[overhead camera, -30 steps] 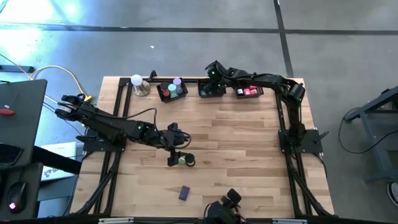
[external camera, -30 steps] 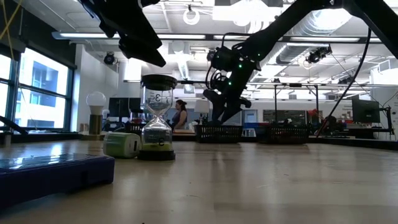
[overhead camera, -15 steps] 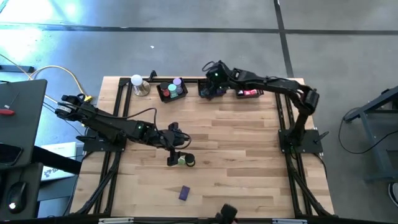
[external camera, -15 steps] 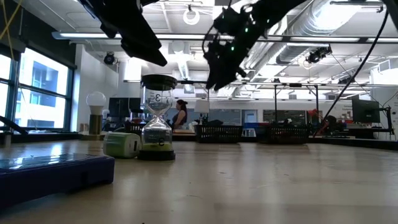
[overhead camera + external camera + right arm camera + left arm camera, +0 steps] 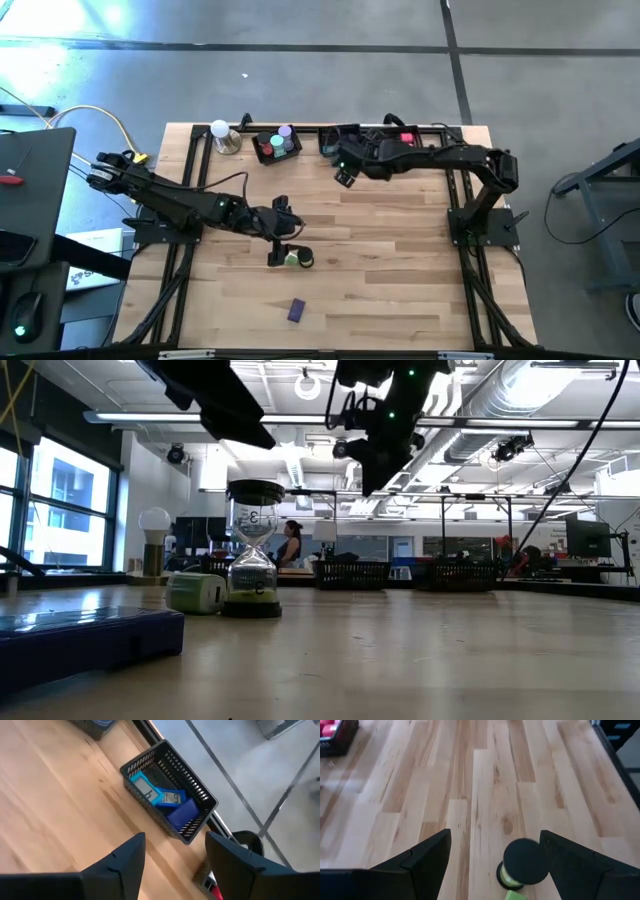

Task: Pick & Place Office items
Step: Put the green hourglass into the left black bin

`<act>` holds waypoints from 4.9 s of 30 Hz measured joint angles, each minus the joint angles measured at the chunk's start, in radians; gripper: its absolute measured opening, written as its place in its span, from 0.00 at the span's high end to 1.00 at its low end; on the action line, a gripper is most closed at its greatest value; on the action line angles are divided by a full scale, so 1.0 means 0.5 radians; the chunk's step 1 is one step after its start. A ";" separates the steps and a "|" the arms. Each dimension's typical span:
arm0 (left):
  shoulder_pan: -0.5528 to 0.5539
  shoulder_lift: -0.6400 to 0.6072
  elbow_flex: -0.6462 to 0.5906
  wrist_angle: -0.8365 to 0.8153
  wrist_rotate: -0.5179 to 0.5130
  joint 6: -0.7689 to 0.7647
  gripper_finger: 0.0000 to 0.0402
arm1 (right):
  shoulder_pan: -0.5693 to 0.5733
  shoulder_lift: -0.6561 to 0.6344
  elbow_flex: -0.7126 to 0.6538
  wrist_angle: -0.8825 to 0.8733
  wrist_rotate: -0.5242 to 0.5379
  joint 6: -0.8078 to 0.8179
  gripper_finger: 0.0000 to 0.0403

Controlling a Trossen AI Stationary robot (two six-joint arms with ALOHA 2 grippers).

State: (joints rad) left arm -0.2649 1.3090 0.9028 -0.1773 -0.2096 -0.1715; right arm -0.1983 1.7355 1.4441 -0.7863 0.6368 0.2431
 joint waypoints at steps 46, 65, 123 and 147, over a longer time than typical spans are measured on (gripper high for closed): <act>-0.162 0.237 0.001 0.072 -0.045 0.032 0.05 | 1.042 -0.008 -0.338 -0.507 0.795 1.509 0.51; -0.160 0.426 0.004 0.088 0.012 -0.060 0.05 | 1.066 -0.008 -0.338 -0.289 0.639 1.496 0.51; -0.129 0.518 0.001 0.175 -0.021 -0.179 0.52 | 1.092 -0.008 -0.336 -0.108 0.498 1.337 0.51; 0.535 -0.324 0.002 -0.732 -0.588 -0.404 0.52 | 1.104 -0.007 -0.336 -0.094 0.492 1.337 0.51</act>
State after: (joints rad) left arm 0.0026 1.1469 0.9039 -0.5434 -0.5035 -0.3734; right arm 0.3538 1.7321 1.2758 -0.8334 0.8825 0.9115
